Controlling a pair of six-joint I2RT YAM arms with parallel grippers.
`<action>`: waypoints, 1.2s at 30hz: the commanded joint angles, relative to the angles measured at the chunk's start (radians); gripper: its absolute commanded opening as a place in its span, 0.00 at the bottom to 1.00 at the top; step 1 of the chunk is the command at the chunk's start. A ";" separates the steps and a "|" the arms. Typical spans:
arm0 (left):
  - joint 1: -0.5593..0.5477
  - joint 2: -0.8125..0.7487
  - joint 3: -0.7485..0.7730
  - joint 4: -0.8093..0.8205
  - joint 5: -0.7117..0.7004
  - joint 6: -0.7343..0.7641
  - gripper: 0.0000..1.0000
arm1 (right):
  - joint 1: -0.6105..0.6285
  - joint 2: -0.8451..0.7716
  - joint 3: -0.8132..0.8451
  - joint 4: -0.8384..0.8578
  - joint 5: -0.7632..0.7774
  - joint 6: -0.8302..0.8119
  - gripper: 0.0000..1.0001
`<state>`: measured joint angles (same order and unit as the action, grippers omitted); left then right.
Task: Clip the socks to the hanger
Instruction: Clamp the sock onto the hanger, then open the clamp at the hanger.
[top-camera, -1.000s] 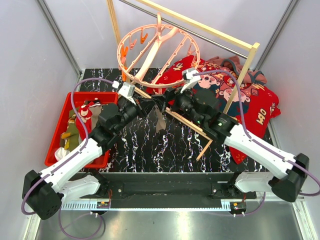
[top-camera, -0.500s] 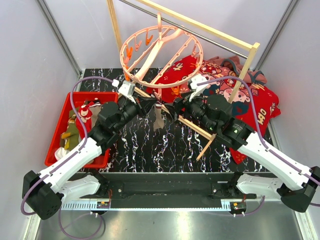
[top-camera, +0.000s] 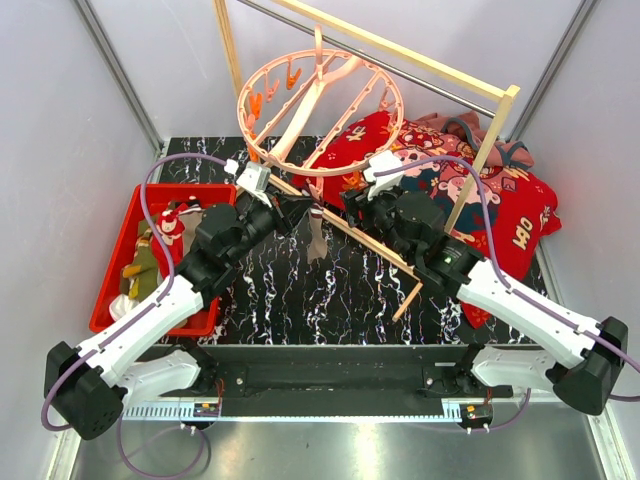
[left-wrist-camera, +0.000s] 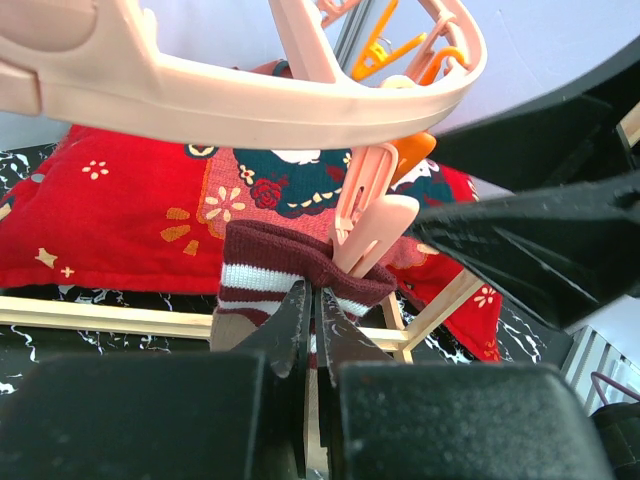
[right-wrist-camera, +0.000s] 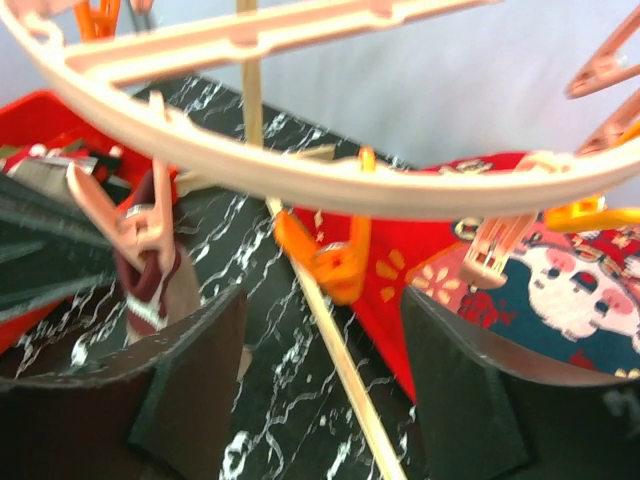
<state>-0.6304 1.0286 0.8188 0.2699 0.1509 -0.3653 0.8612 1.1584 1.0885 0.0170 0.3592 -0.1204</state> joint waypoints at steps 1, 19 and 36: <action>-0.005 -0.024 0.045 0.018 -0.005 0.020 0.00 | -0.001 0.023 -0.002 0.173 0.072 -0.061 0.69; -0.005 -0.022 0.052 0.011 0.010 0.017 0.00 | -0.001 0.129 0.063 0.282 0.070 -0.101 0.63; -0.006 -0.024 0.052 -0.014 -0.001 0.019 0.00 | -0.001 0.138 0.113 0.201 0.100 -0.029 0.36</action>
<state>-0.6304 1.0264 0.8249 0.2405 0.1524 -0.3630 0.8612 1.3056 1.1412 0.2218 0.4278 -0.1864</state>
